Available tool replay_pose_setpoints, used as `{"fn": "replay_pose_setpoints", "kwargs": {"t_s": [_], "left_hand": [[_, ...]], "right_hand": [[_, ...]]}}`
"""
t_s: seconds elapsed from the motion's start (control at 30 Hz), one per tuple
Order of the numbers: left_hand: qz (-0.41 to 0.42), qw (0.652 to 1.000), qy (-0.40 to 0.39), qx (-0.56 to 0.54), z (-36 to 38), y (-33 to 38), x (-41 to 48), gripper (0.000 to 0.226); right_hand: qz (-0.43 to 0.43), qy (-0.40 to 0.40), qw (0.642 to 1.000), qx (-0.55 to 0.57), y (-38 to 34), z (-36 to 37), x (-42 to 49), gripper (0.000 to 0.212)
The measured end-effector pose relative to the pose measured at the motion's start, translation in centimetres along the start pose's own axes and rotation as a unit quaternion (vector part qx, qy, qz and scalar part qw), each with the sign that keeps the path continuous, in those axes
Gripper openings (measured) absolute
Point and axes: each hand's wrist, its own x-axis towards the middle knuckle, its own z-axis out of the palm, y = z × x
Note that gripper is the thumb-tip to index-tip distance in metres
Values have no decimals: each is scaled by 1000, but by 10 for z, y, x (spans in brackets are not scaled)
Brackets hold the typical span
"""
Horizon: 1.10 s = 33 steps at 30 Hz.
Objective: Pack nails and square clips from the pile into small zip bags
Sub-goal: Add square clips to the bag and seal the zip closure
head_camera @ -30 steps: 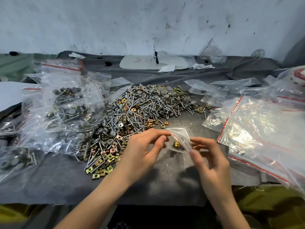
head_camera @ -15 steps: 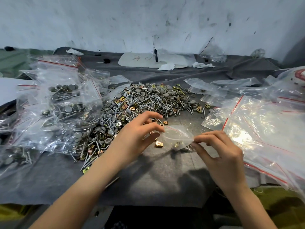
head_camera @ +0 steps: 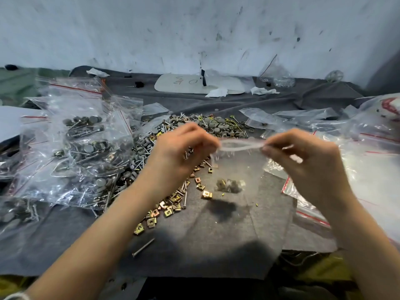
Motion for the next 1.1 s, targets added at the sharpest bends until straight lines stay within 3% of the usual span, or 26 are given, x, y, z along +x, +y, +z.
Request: {"fn": "replay_pose_setpoints", "kwargs": {"t_s": [0.17, 0.37, 0.57, 0.73, 0.83, 0.93, 1.1], "left_hand": [[-54, 994, 50, -83, -16, 15, 34, 18], [-153, 970, -4, -187, -12, 13, 20, 41], [-195, 957, -39, -212, 0, 9, 2, 47], [-175, 968, -43, -176, 9, 10, -8, 50], [-141, 978, -37, -149, 14, 17, -8, 50], [-111, 982, -28, -147, 17, 22, -7, 46], [-120, 980, -15, -156, 23, 24, -9, 48]], "right_hand": [[19, -48, 997, 58, -15, -21, 41, 11], [201, -35, 944, 259, 0, -16, 30, 14], [236, -69, 921, 301, 14, -7, 10, 13], [208, -105, 946, 224, 12, -2, 5, 19], [95, -129, 980, 120, 1, 3, 10, 13], [28, -155, 987, 40, -7, 9, 14, 8], [63, -175, 982, 44, -9, 10, 18, 8]]}}
